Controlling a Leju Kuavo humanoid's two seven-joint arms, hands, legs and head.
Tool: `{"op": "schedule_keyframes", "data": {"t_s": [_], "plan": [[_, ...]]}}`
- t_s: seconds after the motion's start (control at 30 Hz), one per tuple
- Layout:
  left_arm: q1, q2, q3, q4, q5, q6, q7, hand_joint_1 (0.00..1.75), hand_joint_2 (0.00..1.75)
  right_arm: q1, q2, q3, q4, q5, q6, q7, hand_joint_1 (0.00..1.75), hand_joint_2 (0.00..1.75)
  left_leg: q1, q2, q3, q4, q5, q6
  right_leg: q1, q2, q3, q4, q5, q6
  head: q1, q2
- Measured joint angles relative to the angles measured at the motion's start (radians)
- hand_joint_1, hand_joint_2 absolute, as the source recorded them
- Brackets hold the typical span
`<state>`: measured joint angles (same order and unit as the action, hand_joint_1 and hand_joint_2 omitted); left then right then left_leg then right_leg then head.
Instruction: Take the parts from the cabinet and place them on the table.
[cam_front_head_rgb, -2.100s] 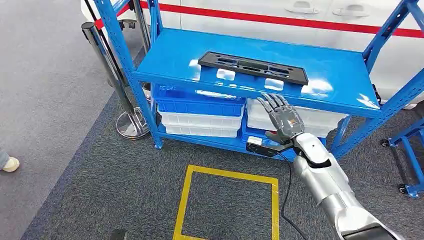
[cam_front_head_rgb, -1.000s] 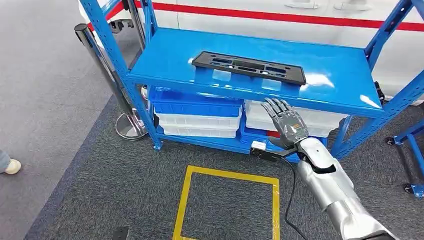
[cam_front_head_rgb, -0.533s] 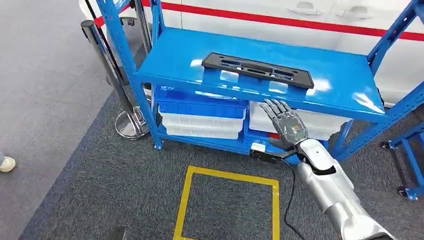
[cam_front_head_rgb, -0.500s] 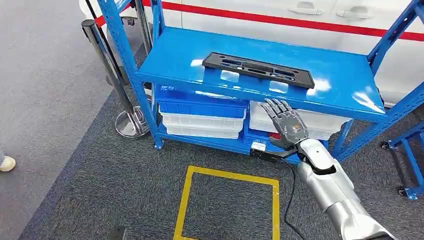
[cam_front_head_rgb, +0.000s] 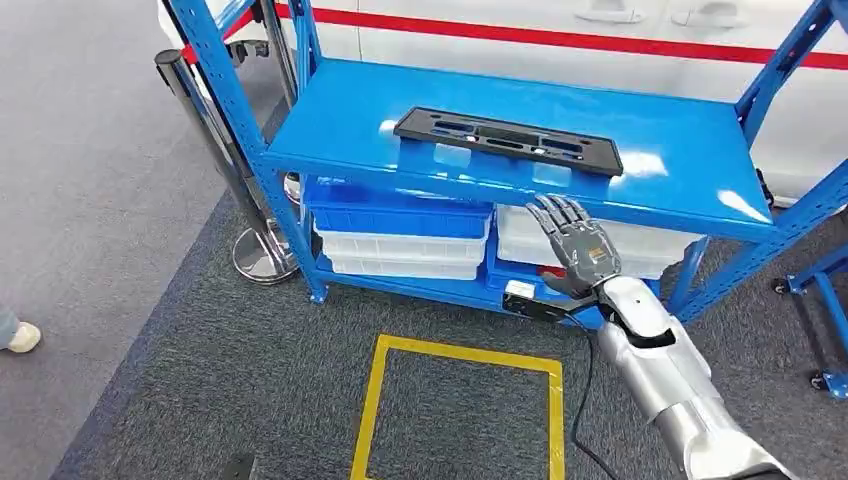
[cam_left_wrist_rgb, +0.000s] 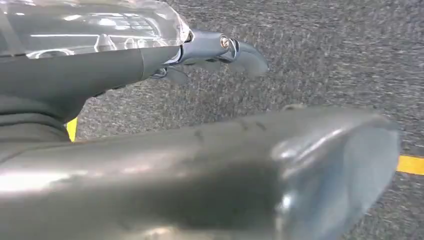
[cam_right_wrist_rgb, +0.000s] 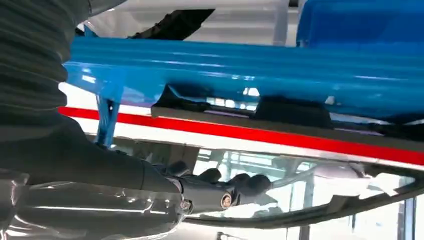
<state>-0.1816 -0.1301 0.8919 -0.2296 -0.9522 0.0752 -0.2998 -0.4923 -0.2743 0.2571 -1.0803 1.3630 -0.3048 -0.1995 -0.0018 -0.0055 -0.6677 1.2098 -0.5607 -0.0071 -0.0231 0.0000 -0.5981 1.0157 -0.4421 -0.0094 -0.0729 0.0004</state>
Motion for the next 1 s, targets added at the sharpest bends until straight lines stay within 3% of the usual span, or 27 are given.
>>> {"op": "schedule_keyframes", "data": {"t_s": [0.07,0.1,0.13,0.23,0.27,0.3,0.37,0.43,0.47,0.5,0.53,0.6,0.63,0.67,0.73,0.77,0.8,0.9,0.93,0.97,1.0], "plan": [[0.002,0.000,0.000,0.000,0.000,0.000,0.000,0.00,0.00,0.002,0.000,0.000,0.000,0.000,0.000,0.000,0.00,1.75,0.006,0.000,-0.062,0.111,-0.034,-0.007,0.000,0.000,0.002,0.001,-0.004,0.000,0.000,0.000],[0.003,0.000,0.000,0.000,0.000,0.000,0.000,0.00,0.00,0.003,0.000,0.000,0.000,0.000,0.000,0.000,0.00,1.75,0.008,0.000,-0.080,0.138,-0.032,-0.009,0.000,0.000,0.004,0.001,-0.006,0.000,0.000,0.000],[0.004,0.000,0.000,0.000,0.000,0.000,0.000,0.00,0.00,0.005,0.000,0.000,0.000,0.000,0.000,0.000,0.00,1.75,0.012,0.000,-0.079,0.115,0.002,-0.012,-0.002,0.001,0.009,0.001,-0.010,0.004,0.000,0.000],[0.002,0.000,0.000,0.000,0.000,0.000,0.000,0.00,0.00,0.005,0.000,0.000,0.000,0.000,0.000,0.000,0.00,1.75,0.017,0.002,0.030,-0.132,0.148,-0.012,-0.007,0.003,0.032,0.004,-0.028,0.017,0.000,0.000],[0.000,0.000,0.000,0.000,0.000,-0.001,0.000,0.00,0.00,0.004,0.000,-0.003,0.000,0.000,0.000,0.000,0.00,1.75,0.012,0.001,0.050,-0.164,0.134,-0.008,-0.002,0.004,0.032,0.006,-0.034,0.025,0.000,0.000],[-0.001,0.000,0.000,0.000,0.000,-0.001,0.000,0.00,0.00,0.004,-0.001,-0.004,0.000,0.000,0.000,0.000,0.00,1.75,0.009,-0.001,0.053,-0.181,0.126,0.004,-0.002,0.005,0.027,0.006,-0.034,0.032,0.000,0.000],[0.002,0.000,0.000,0.000,0.000,-0.001,0.000,0.00,0.00,0.006,-0.001,-0.006,0.000,0.000,0.000,0.000,0.00,1.75,0.008,-0.001,0.051,-0.185,0.124,0.020,0.000,0.004,0.032,0.007,-0.025,0.048,0.000,0.000],[0.002,0.000,0.000,0.000,0.000,-0.001,0.000,0.00,0.00,0.005,-0.003,-0.010,0.000,-0.001,-0.001,0.000,0.00,1.75,0.013,-0.002,0.070,-0.197,0.125,0.035,-0.005,0.001,0.032,0.014,-0.033,0.056,0.000,0.000],[0.000,0.000,0.000,0.000,0.003,-0.001,0.000,0.00,0.00,0.003,-0.004,-0.010,-0.001,-0.002,-0.001,0.000,0.00,1.75,0.011,-0.002,0.079,-0.199,0.122,0.041,-0.004,0.000,0.016,0.052,-0.050,0.057,0.000,0.000],[-0.002,0.000,0.001,0.000,0.003,-0.001,0.000,0.00,0.00,0.001,-0.006,-0.010,0.000,-0.002,-0.001,0.000,0.00,1.75,0.010,-0.002,0.081,-0.199,0.119,0.046,-0.005,0.001,-0.018,0.111,-0.078,0.059,0.001,0.000],[-0.002,0.000,0.001,0.000,0.003,-0.001,0.000,0.00,0.00,0.002,-0.008,-0.010,0.000,-0.002,-0.001,0.000,0.00,1.75,0.007,-0.002,0.085,-0.199,0.116,0.051,-0.002,0.001,-0.071,0.198,-0.112,0.061,0.001,0.000],[0.000,0.000,0.001,0.000,0.006,-0.001,0.000,0.00,0.00,0.007,-0.009,-0.011,0.003,-0.002,-0.001,0.000,0.00,1.75,0.001,-0.002,0.093,-0.198,0.106,0.056,-0.001,0.001,-0.147,0.302,-0.138,0.058,0.000,0.000],[0.002,0.000,0.001,0.000,0.006,-0.001,0.000,0.00,0.00,0.010,-0.009,-0.011,0.003,-0.002,-0.001,0.000,0.00,1.75,-0.002,-0.002,0.101,-0.197,0.099,0.056,0.000,0.001,-0.158,0.297,-0.115,0.057,0.001,0.000],[0.002,0.000,0.001,0.000,0.008,-0.001,0.000,0.00,0.00,0.011,-0.009,-0.011,0.003,-0.002,-0.001,0.000,0.00,1.75,-0.005,-0.003,0.111,-0.197,0.092,0.056,0.001,0.001,-0.143,0.244,-0.069,0.051,0.001,0.000],[0.001,0.000,0.001,0.000,0.009,-0.001,0.000,0.00,0.00,0.009,-0.011,-0.011,0.003,-0.002,-0.001,0.000,0.00,1.75,-0.009,-0.004,0.137,-0.197,0.075,0.054,0.008,0.001,-0.070,0.059,0.053,0.033,0.001,0.000],[0.002,-0.002,0.001,0.002,0.009,-0.001,0.000,0.00,0.00,0.008,-0.013,-0.011,0.003,-0.002,-0.001,0.000,0.00,1.75,-0.008,-0.004,0.143,-0.200,0.069,0.052,0.015,0.000,-0.053,0.026,0.050,0.024,0.000,0.000],[0.000,-0.002,0.001,0.002,0.009,-0.001,0.000,0.00,0.00,0.006,-0.014,-0.011,0.003,-0.002,0.000,0.000,0.00,1.75,-0.009,-0.005,0.141,-0.199,0.066,0.046,0.021,-0.002,-0.054,-0.001,0.023,0.023,0.001,0.000],[0.001,-0.002,0.002,0.002,0.009,-0.001,0.000,0.00,0.00,0.005,-0.017,-0.014,0.003,-0.003,-0.001,0.000,0.00,1.75,-0.008,-0.002,0.156,-0.202,0.067,0.027,0.025,0.003,-0.037,-0.008,0.033,0.004,0.001,0.000],[0.000,0.000,0.002,0.002,0.009,-0.001,0.000,0.00,0.00,0.006,-0.017,-0.014,0.002,-0.003,-0.001,0.000,0.00,1.75,-0.012,-0.002,0.150,-0.191,0.059,0.023,0.010,0.004,-0.019,-0.016,0.034,0.002,0.001,0.000],[-0.001,0.000,0.002,0.002,0.009,0.000,0.000,0.00,0.00,0.003,-0.017,-0.014,0.002,-0.003,-0.001,0.000,0.00,1.75,-0.009,-0.001,0.139,-0.149,0.058,0.020,0.010,0.004,-0.006,-0.022,0.029,-0.003,0.001,0.000],[-0.004,-0.001,0.002,0.002,0.009,0.000,0.000,0.00,0.00,0.000,-0.017,-0.014,0.001,-0.003,-0.001,0.000,0.00,1.75,-0.006,-0.001,0.106,-0.090,0.046,0.016,0.010,0.002,0.000,-0.022,0.023,-0.008,0.000,0.000]]}}
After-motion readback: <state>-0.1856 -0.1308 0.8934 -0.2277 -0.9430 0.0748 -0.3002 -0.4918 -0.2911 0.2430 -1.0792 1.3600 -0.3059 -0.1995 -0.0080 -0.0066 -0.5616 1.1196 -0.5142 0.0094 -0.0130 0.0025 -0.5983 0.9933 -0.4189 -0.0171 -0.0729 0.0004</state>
